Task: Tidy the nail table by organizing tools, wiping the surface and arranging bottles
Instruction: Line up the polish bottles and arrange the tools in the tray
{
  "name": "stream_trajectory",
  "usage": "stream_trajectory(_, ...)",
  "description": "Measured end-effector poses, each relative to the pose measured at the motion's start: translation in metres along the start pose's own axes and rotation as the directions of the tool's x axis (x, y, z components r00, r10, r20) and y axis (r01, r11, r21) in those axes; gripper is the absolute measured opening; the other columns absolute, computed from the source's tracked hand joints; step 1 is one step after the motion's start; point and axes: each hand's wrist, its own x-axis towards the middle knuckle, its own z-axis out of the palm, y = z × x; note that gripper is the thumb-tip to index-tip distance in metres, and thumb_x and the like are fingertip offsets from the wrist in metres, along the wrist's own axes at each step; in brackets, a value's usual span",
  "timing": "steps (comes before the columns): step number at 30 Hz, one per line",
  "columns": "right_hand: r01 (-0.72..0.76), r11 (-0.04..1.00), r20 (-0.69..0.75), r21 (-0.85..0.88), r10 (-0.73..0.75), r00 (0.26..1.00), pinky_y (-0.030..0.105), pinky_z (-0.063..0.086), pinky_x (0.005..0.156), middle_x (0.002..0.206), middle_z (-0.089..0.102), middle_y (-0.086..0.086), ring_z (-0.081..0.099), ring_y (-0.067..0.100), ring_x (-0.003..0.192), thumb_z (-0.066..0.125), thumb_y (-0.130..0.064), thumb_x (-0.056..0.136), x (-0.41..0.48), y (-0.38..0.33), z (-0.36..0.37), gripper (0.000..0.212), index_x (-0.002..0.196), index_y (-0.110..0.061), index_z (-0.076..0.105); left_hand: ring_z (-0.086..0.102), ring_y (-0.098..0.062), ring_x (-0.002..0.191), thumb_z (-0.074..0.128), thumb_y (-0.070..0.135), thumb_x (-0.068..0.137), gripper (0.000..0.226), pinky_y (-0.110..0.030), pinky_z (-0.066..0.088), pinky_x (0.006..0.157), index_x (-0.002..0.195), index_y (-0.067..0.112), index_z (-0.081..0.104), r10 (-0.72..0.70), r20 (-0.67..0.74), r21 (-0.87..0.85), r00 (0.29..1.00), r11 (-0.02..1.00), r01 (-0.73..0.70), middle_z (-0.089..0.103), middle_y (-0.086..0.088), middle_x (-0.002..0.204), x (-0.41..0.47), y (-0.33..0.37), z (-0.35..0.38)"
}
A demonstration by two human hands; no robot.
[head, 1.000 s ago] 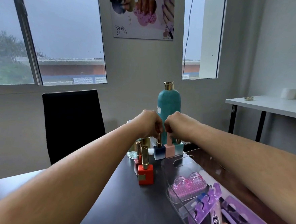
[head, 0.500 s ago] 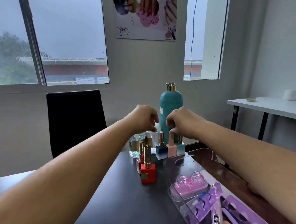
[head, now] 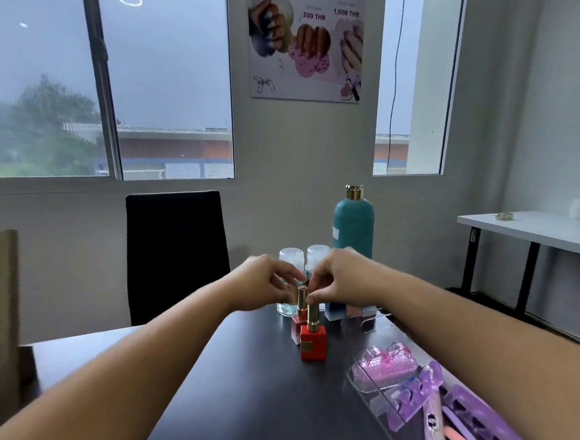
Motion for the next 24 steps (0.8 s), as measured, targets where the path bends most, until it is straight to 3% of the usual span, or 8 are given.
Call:
stream_trajectory(3,-0.017,1.0,-0.018,0.012,0.018,1.0,0.02,0.053,0.076,0.09,0.075,0.003,0.066,0.01,0.079,0.074,-0.024,0.081,0.001,-0.002,0.005,0.018,0.093,-0.012,0.077,0.064,0.002,0.07,0.074,0.01,0.075,0.027,-0.003,0.046,0.065,0.096,0.027,0.072,-0.004,-0.034,-0.067,0.999,0.998,0.001,0.067,0.018,0.075,0.0,-0.002,0.008)
stream_trajectory(7,-0.031,0.999,-0.022,0.009,0.031,0.999,0.019,0.052,0.073,0.085,0.075,0.003,0.063,0.007,0.07,0.076,-0.023,0.078,0.0,0.002,0.002,0.018,0.089,-0.01,0.077,0.065,-0.004,0.069,0.078,0.014,0.072,0.021,0.0,0.04,0.057,0.084,0.029,0.068,-0.007,-0.111,-0.064,0.994,0.998,0.0,0.067,0.01,0.081,0.005,-0.002,0.016)
stream_trajectory(12,-0.041,0.999,-0.041,-0.001,0.041,0.998,0.026,0.055,0.079,0.085,0.075,0.003,0.067,0.014,0.077,0.077,-0.022,0.077,0.001,0.014,0.001,0.018,0.09,-0.01,0.077,0.066,-0.012,0.074,0.078,0.015,0.069,0.015,-0.014,0.048,0.067,0.079,0.02,0.069,0.007,-0.209,-0.01,0.978,1.0,-0.01,0.068,0.004,0.076,0.013,-0.002,0.027)
stream_trajectory(17,-0.073,0.997,-0.058,-0.013,0.072,0.996,0.024,0.055,0.079,0.089,0.074,0.003,0.068,0.014,0.08,0.075,-0.02,0.079,0.015,0.024,0.002,0.018,0.093,-0.009,0.075,0.066,-0.008,0.072,0.072,0.005,0.073,0.015,-0.012,0.05,0.072,0.084,0.014,0.07,0.008,-0.222,-0.003,0.975,1.0,-0.009,0.071,0.002,0.076,0.018,-0.007,0.025)
stream_trajectory(22,-0.092,0.994,-0.093,-0.064,0.086,0.992,0.033,0.057,0.081,0.089,0.073,0.006,0.069,0.02,0.082,0.074,-0.016,0.081,0.035,0.026,0.007,0.013,0.09,-0.008,0.075,0.061,-0.007,0.068,0.072,0.006,0.072,0.014,0.0,0.039,0.06,0.084,0.013,0.072,-0.008,-0.271,0.029,0.963,0.999,0.016,0.071,0.001,0.078,0.025,-0.007,0.028)
stream_trajectory(24,-0.097,0.992,-0.105,-0.078,0.089,0.991,0.033,0.056,0.081,0.09,0.073,0.007,0.068,0.02,0.083,0.073,-0.016,0.081,0.04,0.028,0.008,0.013,0.09,-0.007,0.074,0.059,-0.008,0.067,0.073,0.008,0.072,0.013,-0.003,0.039,0.059,0.084,0.014,0.073,-0.007,-0.295,0.055,0.955,0.998,0.025,0.068,0.002,0.078,0.028,-0.006,0.03)
